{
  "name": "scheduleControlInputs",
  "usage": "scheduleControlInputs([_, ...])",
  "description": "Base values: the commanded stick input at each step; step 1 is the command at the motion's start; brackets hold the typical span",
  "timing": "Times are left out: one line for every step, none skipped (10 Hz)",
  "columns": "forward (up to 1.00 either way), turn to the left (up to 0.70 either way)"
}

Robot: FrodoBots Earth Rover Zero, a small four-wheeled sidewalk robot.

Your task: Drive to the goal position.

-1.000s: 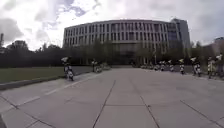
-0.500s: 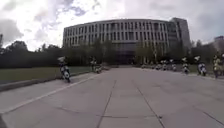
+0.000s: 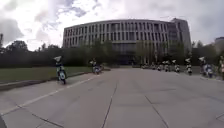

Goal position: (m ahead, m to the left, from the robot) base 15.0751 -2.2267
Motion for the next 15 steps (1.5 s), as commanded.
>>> scheduleControlInputs([0.70,0.00])
scheduleControlInputs([0.70,0.00])
scheduleControlInputs([0.70,0.00])
scheduleControlInputs([0.70,0.00])
scheduleControlInputs([0.70,0.00])
scheduleControlInputs([0.70,0.00])
scheduleControlInputs([0.70,0.00])
scheduleControlInputs([0.70,0.00])
scheduleControlInputs([0.70,0.00])
scheduleControlInputs([0.70,0.00])
scheduleControlInputs([0.70,0.00])
scheduleControlInputs([0.70,-0.15])
scheduleControlInputs([0.70,-0.35])
scheduleControlInputs([0.70,-0.35])
scheduleControlInputs([0.70,-0.35])
